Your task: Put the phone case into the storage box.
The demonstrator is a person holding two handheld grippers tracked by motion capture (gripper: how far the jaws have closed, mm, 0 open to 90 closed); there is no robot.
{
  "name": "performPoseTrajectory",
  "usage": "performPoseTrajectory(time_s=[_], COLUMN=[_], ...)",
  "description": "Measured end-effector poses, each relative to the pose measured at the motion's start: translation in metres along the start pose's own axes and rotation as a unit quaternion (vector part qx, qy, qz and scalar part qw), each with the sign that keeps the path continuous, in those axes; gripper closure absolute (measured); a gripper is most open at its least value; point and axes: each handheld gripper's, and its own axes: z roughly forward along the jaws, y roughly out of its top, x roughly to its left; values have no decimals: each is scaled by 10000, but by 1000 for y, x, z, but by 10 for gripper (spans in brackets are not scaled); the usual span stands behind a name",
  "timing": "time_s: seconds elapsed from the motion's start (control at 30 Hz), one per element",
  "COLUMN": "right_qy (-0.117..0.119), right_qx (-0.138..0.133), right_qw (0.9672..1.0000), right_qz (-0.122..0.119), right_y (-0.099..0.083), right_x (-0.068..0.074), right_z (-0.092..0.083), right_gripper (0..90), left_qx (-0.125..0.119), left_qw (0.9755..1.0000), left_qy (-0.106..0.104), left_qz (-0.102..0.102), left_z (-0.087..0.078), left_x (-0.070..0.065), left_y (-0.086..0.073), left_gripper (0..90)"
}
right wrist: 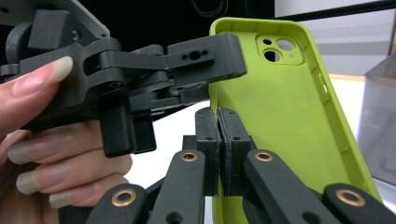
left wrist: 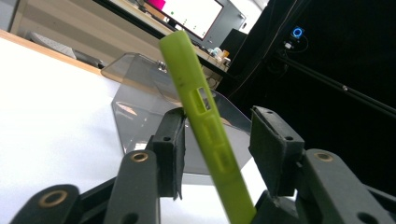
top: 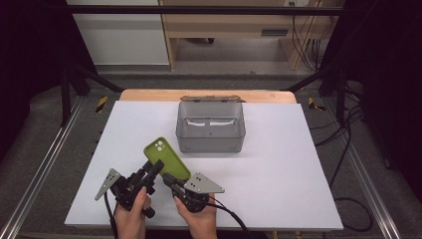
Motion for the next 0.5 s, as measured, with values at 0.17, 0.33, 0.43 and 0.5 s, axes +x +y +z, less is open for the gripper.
performPoseTrajectory(time_s=[0.17, 0.33, 0.43, 0.5], right_qy=[22, -53, -63, -47], right_qx=[-56, -103, -112, -107], right_qw=[9999, 9999, 9999, 9999], right_qz=[89, 64, 75, 58], right_y=[-2, 0, -1, -1], right_x=[5, 5, 6, 8], right_z=[6, 7, 8, 8], right_gripper=[878, 878, 878, 878], left_qx=[-54, -51, -60, -96], left_qw=[9999, 9996, 9996, 9995], left_qy=[81, 35, 21, 39], left_qz=[-131, -260, -265, -304], left_z=[-1, -2, -2, -3], left_x=[5, 8, 7, 7], left_y=[1, -1, -1, -1], left_gripper=[620, 653, 679, 685])
